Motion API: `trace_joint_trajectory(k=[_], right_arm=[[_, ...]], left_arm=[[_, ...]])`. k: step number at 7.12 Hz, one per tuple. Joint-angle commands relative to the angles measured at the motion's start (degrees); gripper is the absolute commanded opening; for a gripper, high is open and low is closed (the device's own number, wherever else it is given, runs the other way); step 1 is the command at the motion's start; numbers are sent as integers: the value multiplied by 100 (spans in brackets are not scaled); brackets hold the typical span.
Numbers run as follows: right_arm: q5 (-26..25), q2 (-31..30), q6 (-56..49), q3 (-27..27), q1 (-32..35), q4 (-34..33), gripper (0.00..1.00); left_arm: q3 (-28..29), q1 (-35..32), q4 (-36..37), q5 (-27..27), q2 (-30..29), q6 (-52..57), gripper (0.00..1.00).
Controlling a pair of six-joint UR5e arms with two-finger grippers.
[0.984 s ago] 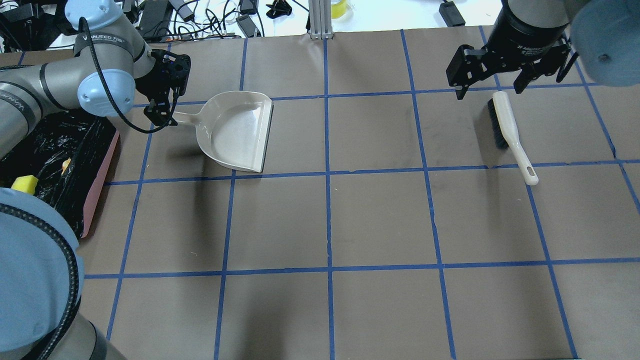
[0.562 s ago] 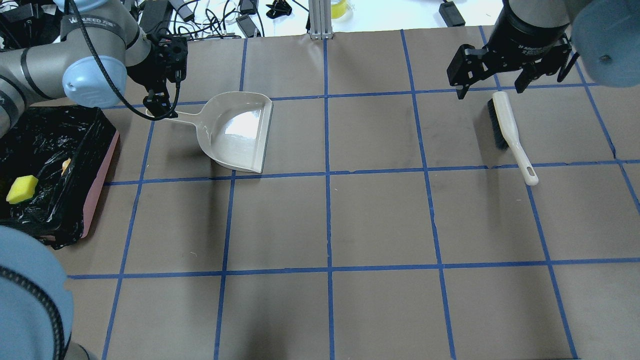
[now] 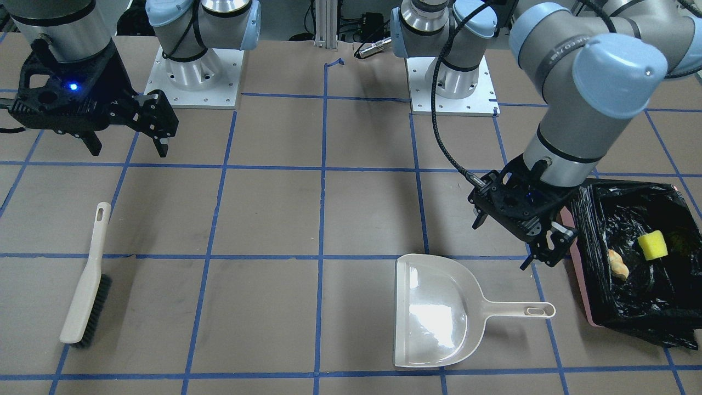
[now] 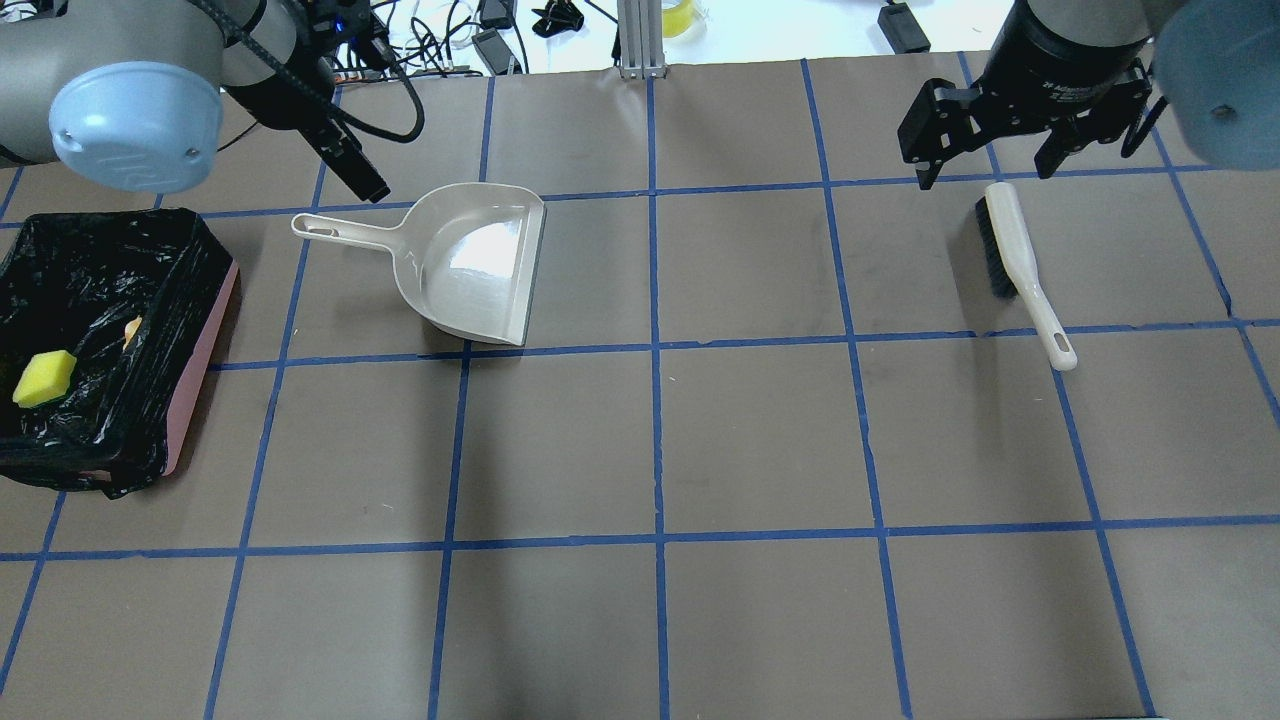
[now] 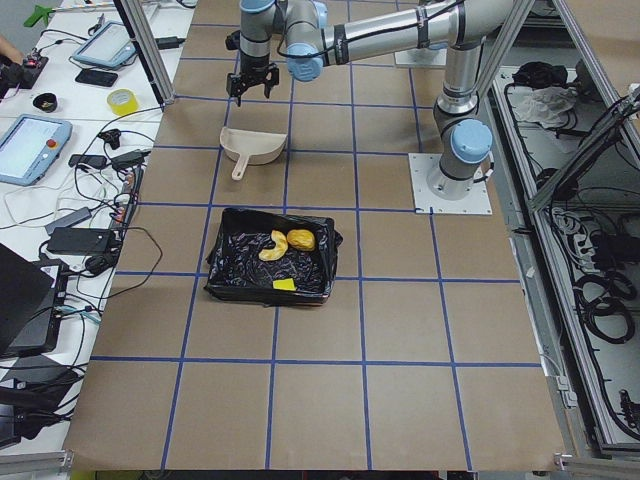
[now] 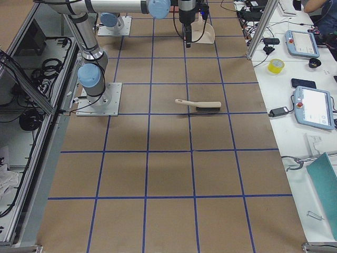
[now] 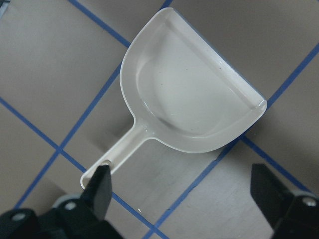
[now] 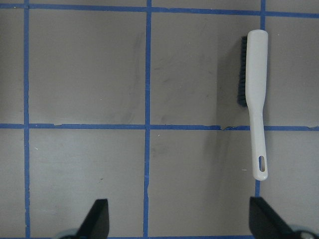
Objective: Sweep and dump trash into bin
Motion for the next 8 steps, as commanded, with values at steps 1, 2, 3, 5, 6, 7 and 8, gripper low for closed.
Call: trace_joint_trajectory(k=[1,2,3,5,6,7,8], right_arm=[[-2,23,11,19,-3,-24,100],[-10,23,11,20,-3,-94,100],[-2,23,-15,20,-3,-103,100],[-2,32,-85,20,-3,-251,100],[7,23,-77,20,-3,-331,100],[16,23,-77,20,6,-332,100],[-10,32,-85,20,6,-323,100]], left_arm=[[15,-90,-566,16,512,-1342,100],[23,-82,-1222,8,845,-1440,100],[15,-82,-1559,16,1153,-2232,100],[-73,-90,-1851,8,1523,-3301,100],[-91,-90,-2001,25,1664,-3835,100],[-152,-90,-2107,86,1744,-4136,100],[-196,-82,-2125,96,1806,-4339,100]])
